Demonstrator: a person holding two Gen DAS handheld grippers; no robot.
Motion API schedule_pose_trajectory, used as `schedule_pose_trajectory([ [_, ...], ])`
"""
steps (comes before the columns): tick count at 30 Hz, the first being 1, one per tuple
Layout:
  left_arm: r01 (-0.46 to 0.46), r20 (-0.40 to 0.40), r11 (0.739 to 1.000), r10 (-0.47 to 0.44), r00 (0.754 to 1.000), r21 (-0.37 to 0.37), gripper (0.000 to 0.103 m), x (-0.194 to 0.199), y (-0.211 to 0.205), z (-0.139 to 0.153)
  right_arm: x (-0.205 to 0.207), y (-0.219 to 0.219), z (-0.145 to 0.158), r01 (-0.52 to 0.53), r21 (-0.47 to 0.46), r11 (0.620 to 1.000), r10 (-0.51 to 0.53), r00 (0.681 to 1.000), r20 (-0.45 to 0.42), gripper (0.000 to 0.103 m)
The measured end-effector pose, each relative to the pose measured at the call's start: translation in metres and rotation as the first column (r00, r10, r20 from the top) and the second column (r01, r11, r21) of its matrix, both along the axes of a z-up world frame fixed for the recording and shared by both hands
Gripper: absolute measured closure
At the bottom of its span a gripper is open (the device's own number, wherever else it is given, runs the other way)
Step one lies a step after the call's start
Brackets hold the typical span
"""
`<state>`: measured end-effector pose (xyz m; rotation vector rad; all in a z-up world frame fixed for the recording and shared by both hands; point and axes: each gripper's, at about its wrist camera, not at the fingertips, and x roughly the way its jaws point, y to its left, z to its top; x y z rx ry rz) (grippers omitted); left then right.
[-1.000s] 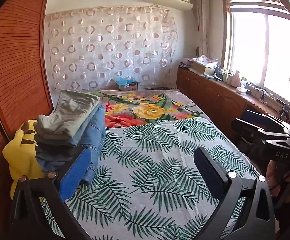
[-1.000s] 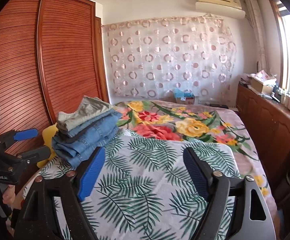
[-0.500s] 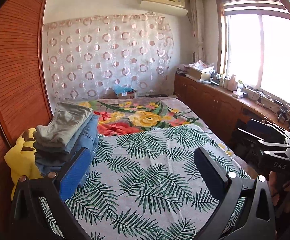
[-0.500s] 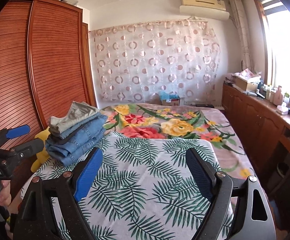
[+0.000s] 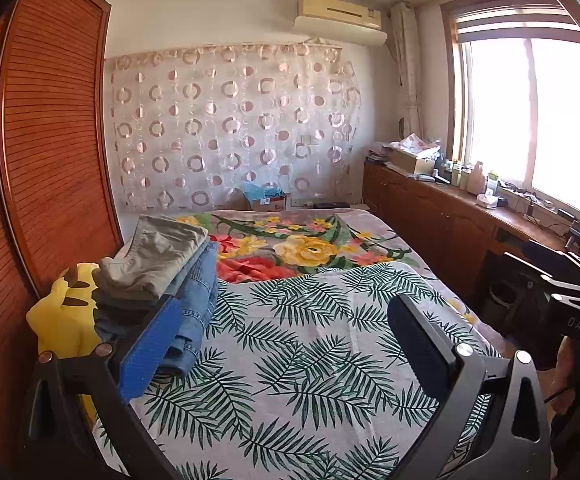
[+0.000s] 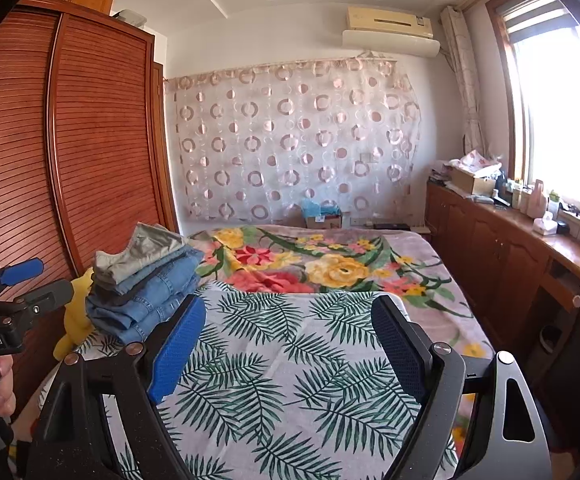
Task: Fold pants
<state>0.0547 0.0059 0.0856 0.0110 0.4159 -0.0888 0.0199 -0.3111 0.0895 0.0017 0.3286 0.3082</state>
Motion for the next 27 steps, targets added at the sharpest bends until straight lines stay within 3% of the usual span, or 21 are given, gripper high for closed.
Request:
schedule_pose_trajectory([
  [27, -0.006, 0.004, 1.000, 0.006, 1.000, 0.001, 0.000, -0.001, 0.003, -0.001, -0.001, -0.013, -0.005, 0.008, 0.003, 1.000, -0.008, 1.000, 0.004, 0.017],
])
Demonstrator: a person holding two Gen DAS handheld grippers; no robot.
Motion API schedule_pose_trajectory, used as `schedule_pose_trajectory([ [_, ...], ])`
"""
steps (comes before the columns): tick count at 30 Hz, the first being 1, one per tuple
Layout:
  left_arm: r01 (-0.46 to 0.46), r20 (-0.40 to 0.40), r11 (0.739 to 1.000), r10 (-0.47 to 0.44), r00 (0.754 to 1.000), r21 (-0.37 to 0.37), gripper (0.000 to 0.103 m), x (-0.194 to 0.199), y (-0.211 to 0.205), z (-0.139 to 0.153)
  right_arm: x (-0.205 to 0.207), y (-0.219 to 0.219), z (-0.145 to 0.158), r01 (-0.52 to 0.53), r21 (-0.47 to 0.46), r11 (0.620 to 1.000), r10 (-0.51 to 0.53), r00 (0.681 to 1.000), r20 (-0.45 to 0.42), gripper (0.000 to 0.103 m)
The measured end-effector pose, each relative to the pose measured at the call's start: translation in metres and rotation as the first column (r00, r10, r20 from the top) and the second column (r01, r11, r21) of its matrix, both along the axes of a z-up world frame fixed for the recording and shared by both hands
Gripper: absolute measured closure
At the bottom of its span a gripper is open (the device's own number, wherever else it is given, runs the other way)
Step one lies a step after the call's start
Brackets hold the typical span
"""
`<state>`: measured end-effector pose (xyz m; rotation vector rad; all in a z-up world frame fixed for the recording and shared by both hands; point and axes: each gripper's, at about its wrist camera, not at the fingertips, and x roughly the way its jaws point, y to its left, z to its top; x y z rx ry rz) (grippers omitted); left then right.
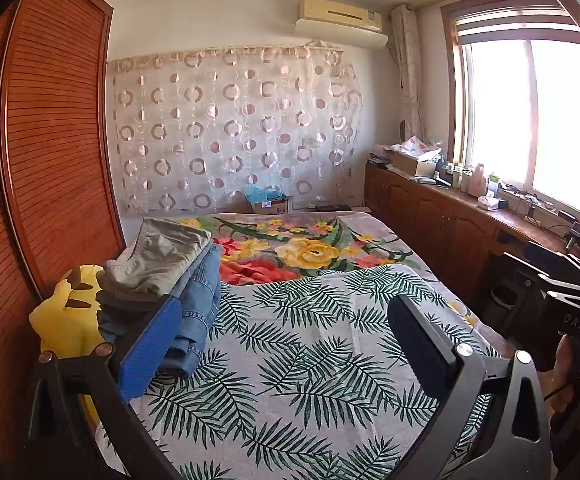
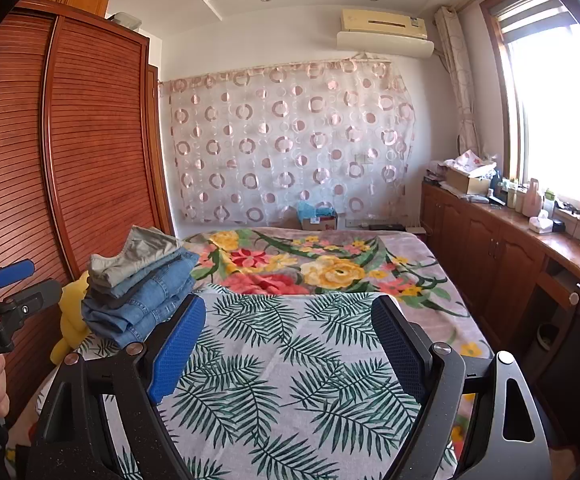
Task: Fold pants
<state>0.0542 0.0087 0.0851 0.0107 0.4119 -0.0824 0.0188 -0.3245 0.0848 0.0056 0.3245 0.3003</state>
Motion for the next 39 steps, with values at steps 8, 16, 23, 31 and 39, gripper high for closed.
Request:
schedule_pose_trajectory([
  [8, 0.001, 0.000, 1.000, -0.001, 1.000, 0.000, 0.000, 0.0001, 0.0007, -0.0003, 0.0004, -0.0006, -0.0002, -0.003, -0.001, 1.000, 0.003, 1.000, 0.000, 0.017],
  [16, 0.001, 0.001, 1.000, -0.001, 1.000, 0.001, 0.000, -0.0002, -0.0001, -0.0008, 0.0009, -0.0012, -0.0008, -0.004, -0.003, 1.000, 0.004, 1.000, 0.003, 0.017],
  [23, 0.000, 0.002, 1.000, 0.000, 1.000, 0.001, 0.000, -0.0003, 0.0004, -0.0012, 0.0006, -0.0003, -0.0005, -0.005, -0.006, 1.000, 0.005, 1.000, 0.001, 0.017],
  [31, 0.001, 0.002, 1.000, -0.001, 1.000, 0.002, 0.000, -0.0004, -0.0002, -0.0009, -0.0001, -0.0003, -0.0006, -0.009, -0.006, 1.000, 0.009, 1.000, -0.005, 0.017],
  [39, 0.000, 0.004, 1.000, 0.000, 1.000, 0.003, 0.000, -0.0008, 0.0014, -0.0001, -0.0004, -0.0005, -0.0001, -0.007, -0.006, 1.000, 0.007, 1.000, -0.004, 0.017],
])
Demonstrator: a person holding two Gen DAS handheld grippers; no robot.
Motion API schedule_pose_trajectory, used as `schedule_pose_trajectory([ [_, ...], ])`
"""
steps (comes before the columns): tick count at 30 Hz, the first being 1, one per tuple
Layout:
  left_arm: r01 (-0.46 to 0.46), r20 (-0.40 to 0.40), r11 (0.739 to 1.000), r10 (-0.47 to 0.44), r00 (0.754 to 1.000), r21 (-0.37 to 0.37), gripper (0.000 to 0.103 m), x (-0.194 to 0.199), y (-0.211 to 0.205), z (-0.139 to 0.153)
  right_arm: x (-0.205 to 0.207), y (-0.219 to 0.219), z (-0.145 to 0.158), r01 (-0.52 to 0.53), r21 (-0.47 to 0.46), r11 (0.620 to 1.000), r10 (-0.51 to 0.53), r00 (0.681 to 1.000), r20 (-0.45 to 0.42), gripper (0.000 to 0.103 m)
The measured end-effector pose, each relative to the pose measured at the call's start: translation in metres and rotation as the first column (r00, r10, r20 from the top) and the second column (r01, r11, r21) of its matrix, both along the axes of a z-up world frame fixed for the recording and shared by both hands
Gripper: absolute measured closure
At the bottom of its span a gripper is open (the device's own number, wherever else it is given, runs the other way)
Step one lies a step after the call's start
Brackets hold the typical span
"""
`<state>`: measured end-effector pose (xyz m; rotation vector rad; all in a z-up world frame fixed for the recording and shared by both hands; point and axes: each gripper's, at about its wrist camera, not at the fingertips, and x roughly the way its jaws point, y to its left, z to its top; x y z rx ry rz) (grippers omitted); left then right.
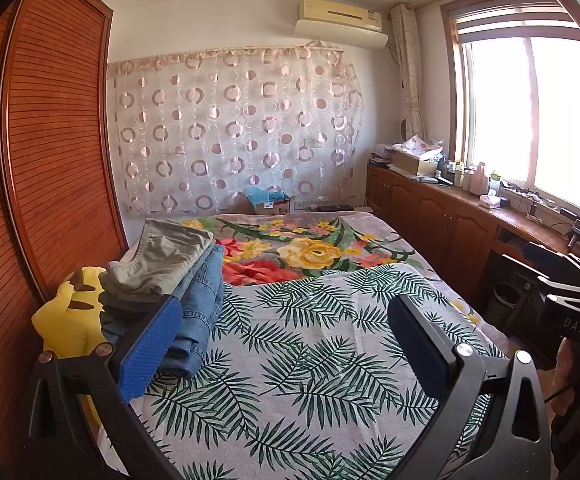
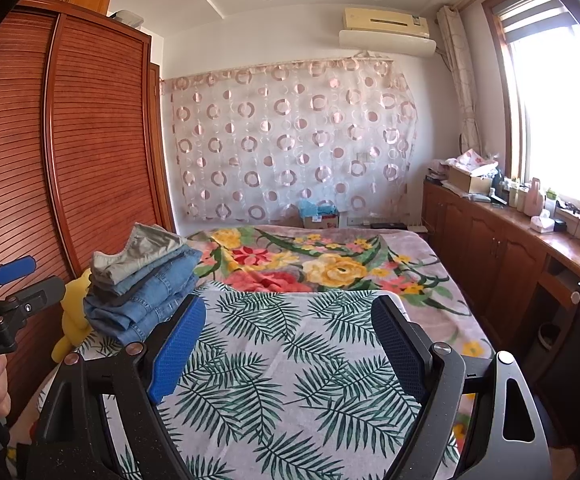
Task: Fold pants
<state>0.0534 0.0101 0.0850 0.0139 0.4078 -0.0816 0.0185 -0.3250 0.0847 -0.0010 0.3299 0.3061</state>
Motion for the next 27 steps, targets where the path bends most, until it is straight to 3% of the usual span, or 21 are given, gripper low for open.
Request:
schedule_pose_trajectory([
  [27, 0.000, 0.000, 1.000, 0.000, 1.000, 0.000, 0.000, -0.0002, -0.0016, -0.0018, -0.0001, 0.0011, -0.0008, 0.002, 0.001, 1.000, -0.002, 1.000, 0.000, 0.017],
])
